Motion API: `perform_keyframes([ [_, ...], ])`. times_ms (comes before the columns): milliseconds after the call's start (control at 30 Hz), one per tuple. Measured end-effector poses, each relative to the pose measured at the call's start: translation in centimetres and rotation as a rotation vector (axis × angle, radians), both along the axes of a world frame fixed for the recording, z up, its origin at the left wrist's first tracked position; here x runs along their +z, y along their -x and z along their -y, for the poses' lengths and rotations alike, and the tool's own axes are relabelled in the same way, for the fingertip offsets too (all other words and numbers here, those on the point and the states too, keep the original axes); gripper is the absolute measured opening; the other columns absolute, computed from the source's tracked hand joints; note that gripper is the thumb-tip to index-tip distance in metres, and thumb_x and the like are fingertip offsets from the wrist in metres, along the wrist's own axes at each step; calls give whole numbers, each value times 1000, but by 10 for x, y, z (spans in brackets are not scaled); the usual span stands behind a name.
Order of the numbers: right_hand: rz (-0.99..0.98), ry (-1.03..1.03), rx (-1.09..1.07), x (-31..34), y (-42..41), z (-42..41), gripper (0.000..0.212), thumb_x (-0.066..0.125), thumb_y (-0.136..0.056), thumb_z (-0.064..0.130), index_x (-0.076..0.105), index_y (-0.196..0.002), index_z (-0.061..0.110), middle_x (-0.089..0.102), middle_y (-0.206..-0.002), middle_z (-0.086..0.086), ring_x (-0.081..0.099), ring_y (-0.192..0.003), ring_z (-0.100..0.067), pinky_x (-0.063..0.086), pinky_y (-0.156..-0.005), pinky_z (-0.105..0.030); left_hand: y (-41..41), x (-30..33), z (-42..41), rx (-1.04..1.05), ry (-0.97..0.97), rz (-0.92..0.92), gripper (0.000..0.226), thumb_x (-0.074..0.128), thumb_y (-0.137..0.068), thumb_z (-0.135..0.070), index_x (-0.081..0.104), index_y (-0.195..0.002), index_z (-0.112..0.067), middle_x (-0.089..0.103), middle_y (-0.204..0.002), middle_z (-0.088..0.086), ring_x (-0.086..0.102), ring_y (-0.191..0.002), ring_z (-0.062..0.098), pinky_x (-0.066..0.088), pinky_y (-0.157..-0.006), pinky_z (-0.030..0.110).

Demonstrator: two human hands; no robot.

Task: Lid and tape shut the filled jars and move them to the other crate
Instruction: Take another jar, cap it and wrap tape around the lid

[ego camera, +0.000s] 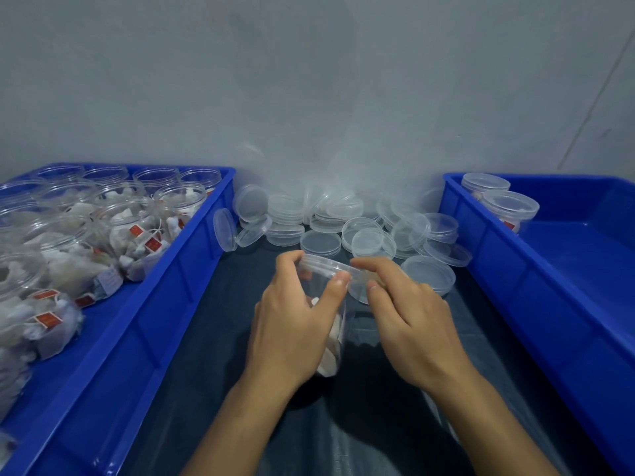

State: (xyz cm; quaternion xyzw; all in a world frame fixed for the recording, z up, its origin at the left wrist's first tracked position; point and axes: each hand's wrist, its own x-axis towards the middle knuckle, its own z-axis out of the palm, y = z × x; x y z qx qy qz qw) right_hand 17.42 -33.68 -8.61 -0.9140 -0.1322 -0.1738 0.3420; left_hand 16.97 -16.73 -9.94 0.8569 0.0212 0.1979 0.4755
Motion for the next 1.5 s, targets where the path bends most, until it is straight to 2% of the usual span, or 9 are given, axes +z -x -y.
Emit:
perform_keyframes([
  [167,20,89,-25,4,-3,6,30,41,-105,42,53,-133,42,50,-55,18,53,-63,-17,45,-67,-41,-2,-5,0,0,85,77,49,55,-82,-79,42,-117,-48,65,-105,-21,67,-85,1,52,-77,32],
  [333,7,117,-6,4,-7,11,27,43,-106,44,54,-130,43,57,-64,33,49,-58,-12,44,-66,-38,-2,-7,-1,7,110,104,54,60,-83,-76,46,-124,-42,65,-109,-20,68,-87,3,53,-78,30],
  [500,-11,128,7,5,-7,10,30,36,-104,51,54,-128,48,48,-54,17,53,-67,-16,49,-73,-43,-2,-5,0,-32,198,73,41,63,-85,-68,51,-115,-43,71,-107,-16,70,-86,3,54,-75,26],
  [633,-1,131,11,6,-6,8,30,36,-103,52,54,-127,49,43,-56,18,60,-73,-21,50,-73,-43,-3,-3,0,-65,260,67,36,64,-86,-64,55,-112,-41,74,-101,-15,71,-85,4,49,-69,13],
  [800,33,116,-11,2,-6,7,27,37,-102,53,53,-123,49,42,-53,18,55,-69,-17,51,-71,-42,-4,-5,-2,-93,271,81,45,60,-84,-71,56,-115,-38,74,-99,-14,72,-85,7,50,-70,16],
  [1033,78,92,-39,0,-5,4,25,44,-104,49,58,-124,46,55,-60,18,62,-71,-16,51,-68,-41,-1,-7,3,52,35,124,54,48,-86,-77,47,-120,-34,68,-101,-18,66,-88,0,53,-77,34],
  [1133,125,92,-68,0,-2,0,32,39,-101,54,62,-122,44,66,-68,15,67,-73,-18,52,-66,-41,3,-3,5,187,-154,187,51,42,-95,-73,54,-120,-31,64,-110,-15,63,-95,11,49,-78,37],
  [1333,205,127,-88,-3,0,-7,36,39,-100,53,66,-118,39,68,-66,9,67,-66,-22,51,-58,-40,4,-3,11,172,-181,77,65,33,-87,-85,45,-127,-35,65,-113,-14,62,-92,17,40,-74,37],
  [1500,53,118,-8,0,3,-5,46,24,-98,54,53,-134,47,60,-68,16,64,-78,-18,50,-72,-44,0,-3,5,156,-137,37,60,41,-87,-88,44,-122,-40,64,-109,-19,55,-88,9,42,-75,36],
])
